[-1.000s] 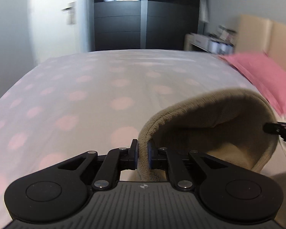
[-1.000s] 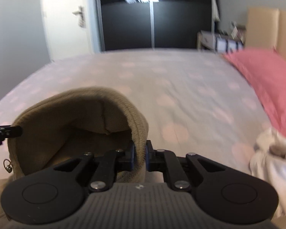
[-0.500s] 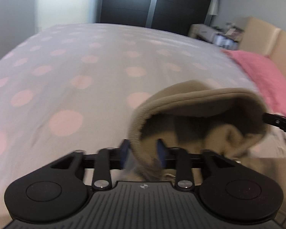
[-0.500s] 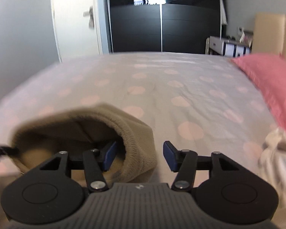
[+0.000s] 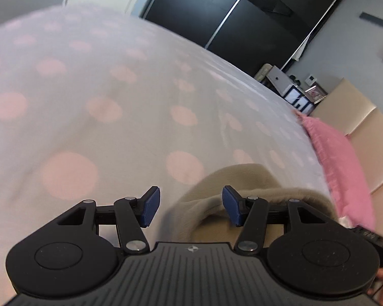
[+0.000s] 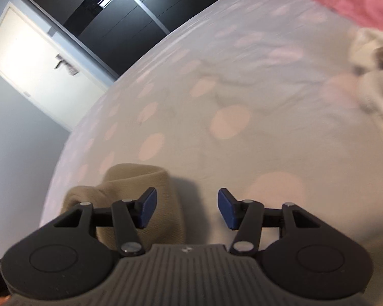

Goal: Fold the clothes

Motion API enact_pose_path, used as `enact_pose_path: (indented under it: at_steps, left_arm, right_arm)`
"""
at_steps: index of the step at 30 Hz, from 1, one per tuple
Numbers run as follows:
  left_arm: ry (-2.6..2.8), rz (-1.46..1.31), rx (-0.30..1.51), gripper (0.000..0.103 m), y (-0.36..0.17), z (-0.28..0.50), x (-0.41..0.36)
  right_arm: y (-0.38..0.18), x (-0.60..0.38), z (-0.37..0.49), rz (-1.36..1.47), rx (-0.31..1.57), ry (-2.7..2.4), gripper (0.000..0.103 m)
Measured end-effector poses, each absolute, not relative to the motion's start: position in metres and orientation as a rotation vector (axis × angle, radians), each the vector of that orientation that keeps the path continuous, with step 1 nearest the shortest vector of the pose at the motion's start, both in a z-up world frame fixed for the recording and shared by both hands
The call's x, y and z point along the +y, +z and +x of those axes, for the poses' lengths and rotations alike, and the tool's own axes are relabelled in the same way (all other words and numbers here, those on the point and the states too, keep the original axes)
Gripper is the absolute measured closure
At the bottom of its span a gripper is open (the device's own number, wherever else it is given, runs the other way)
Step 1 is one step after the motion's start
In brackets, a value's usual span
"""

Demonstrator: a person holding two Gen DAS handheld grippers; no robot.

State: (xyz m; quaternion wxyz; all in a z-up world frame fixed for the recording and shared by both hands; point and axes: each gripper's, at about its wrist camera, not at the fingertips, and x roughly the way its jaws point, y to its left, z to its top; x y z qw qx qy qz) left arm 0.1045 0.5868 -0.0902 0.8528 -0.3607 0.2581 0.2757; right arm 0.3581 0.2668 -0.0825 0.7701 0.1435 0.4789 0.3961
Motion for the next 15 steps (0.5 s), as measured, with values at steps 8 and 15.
enact_pose_path:
  at_steps: [8, 15]
  left_arm:
    - [0.554, -0.729, 0.733, 0.050, -0.130, 0.132, 0.586]
    - [0.552, -0.715, 0.743, 0.051, -0.140, 0.118, 0.587]
  right_arm:
    - [-0.111, 0.316, 0.332, 0.023, 1.129, 0.967, 0.038]
    - [-0.116, 0.309, 0.341, -0.031, 1.141, 0.959, 0.040]
